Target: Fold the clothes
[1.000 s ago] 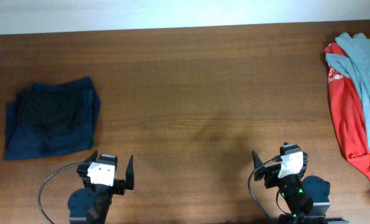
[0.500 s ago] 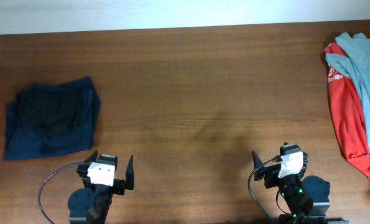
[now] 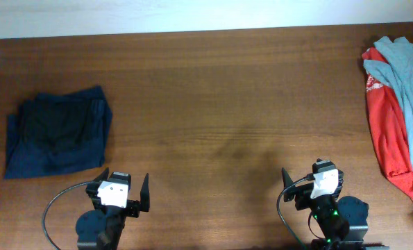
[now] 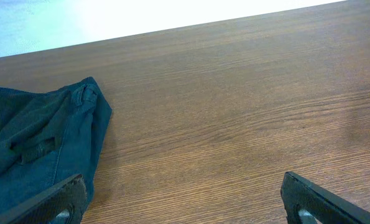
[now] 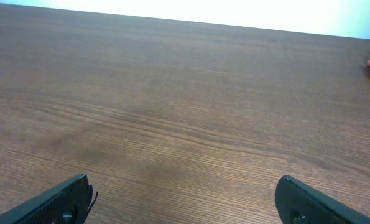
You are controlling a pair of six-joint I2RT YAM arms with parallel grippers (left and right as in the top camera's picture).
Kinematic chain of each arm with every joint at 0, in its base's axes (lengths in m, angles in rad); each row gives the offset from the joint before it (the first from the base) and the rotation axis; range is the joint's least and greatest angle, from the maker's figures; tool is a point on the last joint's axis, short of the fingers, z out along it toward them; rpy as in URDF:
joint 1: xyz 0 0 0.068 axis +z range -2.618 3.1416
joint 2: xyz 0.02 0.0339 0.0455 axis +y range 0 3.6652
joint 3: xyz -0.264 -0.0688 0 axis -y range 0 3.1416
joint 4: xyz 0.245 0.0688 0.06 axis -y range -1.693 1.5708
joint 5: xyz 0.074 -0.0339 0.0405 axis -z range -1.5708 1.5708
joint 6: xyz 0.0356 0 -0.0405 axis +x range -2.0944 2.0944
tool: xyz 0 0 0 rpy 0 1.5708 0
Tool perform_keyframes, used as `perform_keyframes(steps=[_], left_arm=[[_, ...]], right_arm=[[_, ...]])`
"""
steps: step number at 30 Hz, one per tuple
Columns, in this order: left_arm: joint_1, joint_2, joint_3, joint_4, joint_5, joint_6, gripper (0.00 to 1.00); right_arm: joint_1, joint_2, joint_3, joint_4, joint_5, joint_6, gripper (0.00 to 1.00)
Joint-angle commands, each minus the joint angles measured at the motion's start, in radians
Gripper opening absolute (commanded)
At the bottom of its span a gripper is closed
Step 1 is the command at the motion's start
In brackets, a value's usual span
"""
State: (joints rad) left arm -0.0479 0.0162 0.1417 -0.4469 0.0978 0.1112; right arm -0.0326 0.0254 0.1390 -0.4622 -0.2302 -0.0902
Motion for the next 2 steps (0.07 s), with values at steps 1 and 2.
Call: perform_keyframes(steps=[1,2], left_arm=[[0.005,-0.010,-0.012,0.005,0.011,-0.009,0.99],[0.005,-0.010,-0.012,0.005,0.011,-0.009,0.99]], right_arm=[[0.007,-0.004,-0.007,0.002,-0.005,-0.007,0.99],[0.007,-0.004,-0.007,0.002,-0.005,-0.007,0.99]])
